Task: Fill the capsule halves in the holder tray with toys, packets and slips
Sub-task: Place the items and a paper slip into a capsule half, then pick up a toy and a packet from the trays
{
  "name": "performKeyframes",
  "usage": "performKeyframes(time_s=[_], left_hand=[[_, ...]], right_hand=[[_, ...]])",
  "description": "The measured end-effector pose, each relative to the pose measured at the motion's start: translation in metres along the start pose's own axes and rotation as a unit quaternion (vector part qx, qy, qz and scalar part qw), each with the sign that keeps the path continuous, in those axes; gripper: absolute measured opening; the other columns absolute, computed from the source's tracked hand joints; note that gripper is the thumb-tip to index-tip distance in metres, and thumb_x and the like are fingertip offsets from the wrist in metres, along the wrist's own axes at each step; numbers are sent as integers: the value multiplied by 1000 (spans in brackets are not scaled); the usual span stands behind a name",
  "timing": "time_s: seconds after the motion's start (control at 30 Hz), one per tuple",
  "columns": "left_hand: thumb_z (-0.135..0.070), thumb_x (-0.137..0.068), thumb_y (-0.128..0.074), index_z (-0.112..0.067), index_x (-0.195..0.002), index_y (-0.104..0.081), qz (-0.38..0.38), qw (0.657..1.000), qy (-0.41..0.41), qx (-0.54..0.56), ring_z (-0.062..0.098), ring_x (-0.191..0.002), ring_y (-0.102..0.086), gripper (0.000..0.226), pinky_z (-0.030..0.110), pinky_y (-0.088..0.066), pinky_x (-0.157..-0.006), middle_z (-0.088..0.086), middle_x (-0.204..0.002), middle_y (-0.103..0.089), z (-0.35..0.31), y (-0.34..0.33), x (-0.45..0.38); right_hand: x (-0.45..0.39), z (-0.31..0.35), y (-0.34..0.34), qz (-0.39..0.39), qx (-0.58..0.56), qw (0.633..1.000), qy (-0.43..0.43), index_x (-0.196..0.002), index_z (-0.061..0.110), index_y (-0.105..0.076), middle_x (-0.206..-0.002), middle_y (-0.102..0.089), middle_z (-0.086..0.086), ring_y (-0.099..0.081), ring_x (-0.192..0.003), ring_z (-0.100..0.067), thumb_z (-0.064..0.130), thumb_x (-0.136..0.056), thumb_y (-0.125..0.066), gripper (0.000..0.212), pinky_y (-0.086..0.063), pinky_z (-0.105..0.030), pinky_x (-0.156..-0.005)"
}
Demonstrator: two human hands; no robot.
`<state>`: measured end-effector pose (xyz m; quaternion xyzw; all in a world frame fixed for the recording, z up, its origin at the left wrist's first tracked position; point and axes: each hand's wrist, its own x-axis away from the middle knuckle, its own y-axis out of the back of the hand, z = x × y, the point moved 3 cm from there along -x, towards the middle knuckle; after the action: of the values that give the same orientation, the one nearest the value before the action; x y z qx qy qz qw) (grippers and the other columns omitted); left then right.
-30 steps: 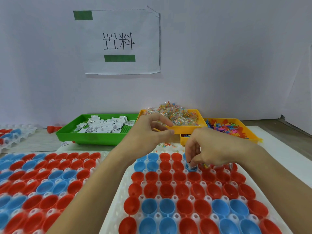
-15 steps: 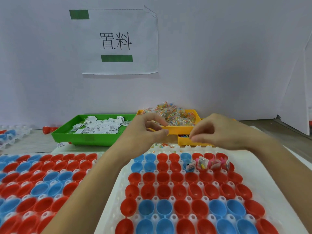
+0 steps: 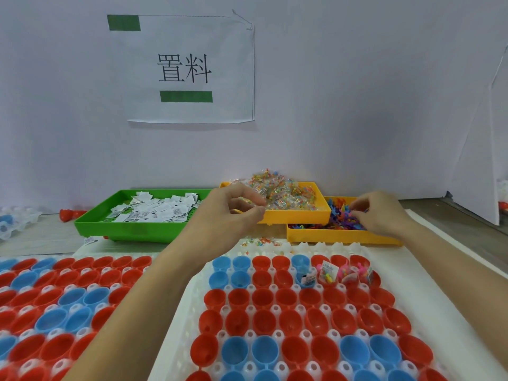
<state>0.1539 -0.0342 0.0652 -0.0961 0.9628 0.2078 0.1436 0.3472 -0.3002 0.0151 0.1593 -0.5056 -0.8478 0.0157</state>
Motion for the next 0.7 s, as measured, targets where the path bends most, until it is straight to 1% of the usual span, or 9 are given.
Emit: performKeyframes(time_s=[0.1, 0.17, 0.23, 0.3, 0.37, 0.5, 0.57, 0.63, 0.7], left_hand=[[-18, -90, -68, -31, -82, -71, -4, 1000, 1, 0, 39, -87, -65, 16, 54, -54, -77, 8, -86, -70, -1, 1, 0], [-17, -90, -67, -30, -82, -71, -7, 1000, 2, 4, 39, -89, -65, 16, 55, -54, -79, 10, -87, -70, -2, 2, 1], [-17, -90, -67, -29, -83, -71, -10, 1000, 3, 5, 37, -89, -65, 15, 54, -54, -79, 10, -87, -71, -2, 3, 1], [-17, -90, -66, -28, -84, -71, -12, 1000, 3, 4, 34, -89, -67, 14, 52, -55, -79, 9, -86, -71, -3, 4, 1], [-17, -90, -66, -26, -85, -71, -11, 1000, 4, 4, 31, -88, -68, 11, 51, -55, -79, 9, -86, -71, -4, 4, 0], [-18, -91, -66, -24, -89, -71, -5, 1000, 1, 3, 31, -89, -68, 8, 43, -55, -74, 5, -80, -69, -4, 2, 1], [-19, -91, -65, -23, -90, -71, 0, 1000, 1, 0, 33, -89, -67, 7, 36, -50, -68, 5, -81, -68, -4, 0, 2], [-19, -91, -65, -24, -89, -71, 3, 1000, 0, -8, 36, -88, -66, 8, 34, -47, -67, 8, -85, -69, -5, -3, 2], [-17, -92, -65, -24, -87, -70, 8, 1000, -8, -14, 40, -83, -65, 10, 38, -48, -67, 7, -81, -68, -6, -7, 2]], right_hand=[[-10, 3, -11, 21, 18, 999, -19, -100, 10, -76, -108, -73, -10, -58, -88, -18, 14, -90, -73, 11, -47, -31, -79], [-14, 3, -14, 18, 25, 999, -33, -89, 11, -77, -102, -73, -11, -59, -85, -18, 11, -88, -75, 2, -47, -32, -75], [-15, 2, -16, 16, 25, 999, -39, -83, 12, -74, -99, -73, -12, -59, -85, -20, 9, -88, -73, 7, -46, -33, -73], [-13, 0, -17, 1, 19, 999, -39, -85, 11, -73, -100, -72, -12, -60, -88, -22, 10, -90, -71, 6, -47, -34, -75], [-9, -2, -14, -38, -2, 999, -34, -91, 10, -72, -99, -71, -11, -61, -90, -24, 11, -92, -69, 4, -49, -35, -78], [9, 0, 6, -159, -96, 983, -14, -88, 14, -71, -86, -69, -6, -58, -78, -18, 13, -91, -70, 3, -39, -27, -70], [19, 3, 15, -185, -157, 970, -9, -88, 17, -71, -83, -69, -3, -61, -77, -16, 14, -90, -72, 4, -42, -26, -66], [28, 10, 22, -165, -243, 956, -16, -87, 16, -71, -85, -73, -5, -69, -78, -19, 13, -90, -72, 4, -54, -31, -71], [37, 21, 30, -111, -353, 929, -19, -87, 13, -71, -86, -75, -9, -73, -72, -17, 8, -90, -72, 5, -60, -25, -69]])
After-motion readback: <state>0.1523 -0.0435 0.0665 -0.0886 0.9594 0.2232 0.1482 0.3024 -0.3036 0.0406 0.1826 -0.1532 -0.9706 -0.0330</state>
